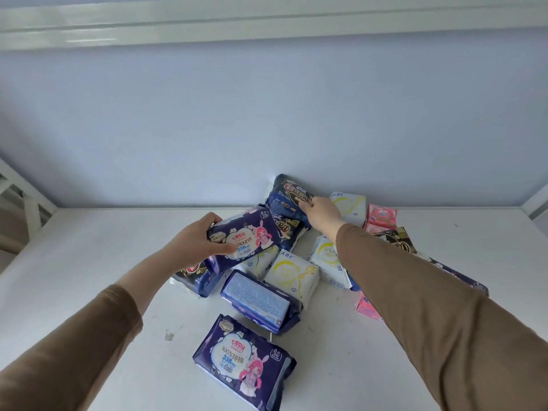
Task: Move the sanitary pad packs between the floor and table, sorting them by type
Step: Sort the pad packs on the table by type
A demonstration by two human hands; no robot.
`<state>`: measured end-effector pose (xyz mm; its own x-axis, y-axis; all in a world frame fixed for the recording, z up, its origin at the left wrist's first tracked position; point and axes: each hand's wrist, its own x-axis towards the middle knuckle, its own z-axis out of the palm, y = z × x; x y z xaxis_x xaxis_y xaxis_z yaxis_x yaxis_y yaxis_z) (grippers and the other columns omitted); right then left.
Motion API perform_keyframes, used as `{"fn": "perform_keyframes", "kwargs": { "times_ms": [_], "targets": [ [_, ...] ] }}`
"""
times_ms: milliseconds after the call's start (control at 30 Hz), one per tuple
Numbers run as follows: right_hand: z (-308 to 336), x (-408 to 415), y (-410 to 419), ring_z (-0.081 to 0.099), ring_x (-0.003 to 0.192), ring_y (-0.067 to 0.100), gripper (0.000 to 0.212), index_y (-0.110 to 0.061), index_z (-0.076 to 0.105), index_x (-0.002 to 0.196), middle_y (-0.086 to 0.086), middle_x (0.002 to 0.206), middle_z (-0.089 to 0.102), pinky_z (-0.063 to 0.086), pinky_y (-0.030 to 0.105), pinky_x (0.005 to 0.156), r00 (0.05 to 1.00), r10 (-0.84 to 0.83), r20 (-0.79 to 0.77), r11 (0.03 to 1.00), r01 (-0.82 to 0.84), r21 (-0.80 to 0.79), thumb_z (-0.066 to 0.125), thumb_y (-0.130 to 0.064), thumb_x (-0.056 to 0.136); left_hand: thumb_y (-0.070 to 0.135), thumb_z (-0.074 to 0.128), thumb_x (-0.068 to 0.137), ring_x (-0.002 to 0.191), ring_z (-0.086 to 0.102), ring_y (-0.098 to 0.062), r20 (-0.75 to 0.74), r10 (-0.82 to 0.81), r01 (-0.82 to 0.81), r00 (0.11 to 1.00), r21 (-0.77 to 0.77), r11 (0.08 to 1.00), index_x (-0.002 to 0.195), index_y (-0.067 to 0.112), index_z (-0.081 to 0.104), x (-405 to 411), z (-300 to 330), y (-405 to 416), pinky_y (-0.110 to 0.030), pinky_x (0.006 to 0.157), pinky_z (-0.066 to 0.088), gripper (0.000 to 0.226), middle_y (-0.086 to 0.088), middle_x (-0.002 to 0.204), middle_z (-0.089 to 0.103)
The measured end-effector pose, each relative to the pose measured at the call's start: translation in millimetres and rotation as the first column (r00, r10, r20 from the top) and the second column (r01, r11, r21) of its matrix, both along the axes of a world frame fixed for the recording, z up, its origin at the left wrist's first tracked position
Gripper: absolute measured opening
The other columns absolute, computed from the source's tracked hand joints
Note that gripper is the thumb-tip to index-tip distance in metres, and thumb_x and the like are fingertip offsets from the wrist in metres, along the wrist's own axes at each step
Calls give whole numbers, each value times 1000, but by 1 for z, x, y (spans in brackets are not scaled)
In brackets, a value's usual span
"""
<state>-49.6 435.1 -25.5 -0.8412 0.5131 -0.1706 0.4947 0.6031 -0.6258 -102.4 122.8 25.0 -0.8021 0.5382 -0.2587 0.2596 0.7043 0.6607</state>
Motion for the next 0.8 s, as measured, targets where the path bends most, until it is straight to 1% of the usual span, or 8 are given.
{"fn": "perform_keyframes", "kwargs": {
  "times_ms": [100, 167, 300, 500, 600, 700, 733, 800],
  "targets": [
    [2, 0, -3, 60, 111, 35, 52, -5, 41, 128, 16, 121, 60, 49, 39, 84, 998, -52, -20, 996, 50, -78, 55, -46, 98, 57, 81, 61, 68, 69, -1, -4, 7, -7, 1000, -2, 1000, 96, 43, 50, 0, -1, -1, -30, 65, 56, 49, 23, 83, 71],
    [5, 0, -4, 57, 122, 37, 60, -10, 32, 143, 17, 136, 56, 48, 44, 97, 1000, -24, 5, 997, 24, -79, 52, -46, 99, 54, 82, 63, 68, 69, -2, -7, 11, -11, 1000, -5, 1000, 96, 42, 50, 0, -2, -1, -32, 66, 57, 48, 20, 83, 72],
    [3, -1, -5, 59, 114, 34, 46, -12, 45, 134, 14, 126, 62, 50, 40, 95, 994, 86, 70, 996, -84, -29, 50, -42, 100, 49, 84, 67, 71, 70, -8, -30, 14, -15, 999, -18, 1000, 98, 39, 50, 2, -3, -1, -36, 69, 60, 47, 12, 87, 73],
    [7, -1, -11, 50, 122, 36, 52, -8, 46, 137, 19, 132, 55, 46, 42, 101, 984, 104, 146, 993, -110, 33, 57, -39, 96, 47, 84, 68, 71, 69, -9, -55, 27, -28, 998, -8, 1000, 99, 39, 49, 8, -5, -2, -29, 60, 54, 48, 12, 86, 72],
    [19, 3, -24, 56, 116, 36, 46, -8, 57, 119, 17, 123, 60, 48, 42, 95, 998, 62, 31, 998, -62, 10, 50, -47, 97, 45, 85, 66, 67, 67, -3, -95, 33, -31, 995, 22, 999, 96, 43, 48, 11, -5, -2, -25, 57, 49, 47, 16, 84, 70],
    [37, 18, -42, 60, 107, 35, 61, -2, 61, 112, 19, 118, 64, 46, 49, 100, 970, 120, -213, 973, -158, -170, 46, -60, 95, 40, 85, 67, 72, 66, -4, -129, 18, -11, 991, 53, 999, 98, 43, 49, 16, -6, -1, -23, 58, 47, 48, 15, 89, 68],
    [43, 26, -48, 58, 109, 34, 70, -1, 57, 121, 22, 125, 61, 43, 48, 105, 950, 210, -233, 926, -270, -263, 48, -65, 93, 39, 85, 68, 78, 65, -7, -145, 6, 3, 989, 62, 998, 102, 42, 50, 17, -8, -1, -24, 61, 47, 48, 13, 94, 66],
    [49, 41, -55, 54, 125, 20, 78, -18, 46, 142, 9, 144, 52, 36, 42, 114, 908, 386, -161, 828, -418, -374, 61, -68, 84, 39, 81, 73, 90, 59, -8, -191, -25, 39, 981, 71, 997, 115, 38, 52, 19, -9, 0, -24, 71, 46, 51, 9, 104, 57]
  ]
}}
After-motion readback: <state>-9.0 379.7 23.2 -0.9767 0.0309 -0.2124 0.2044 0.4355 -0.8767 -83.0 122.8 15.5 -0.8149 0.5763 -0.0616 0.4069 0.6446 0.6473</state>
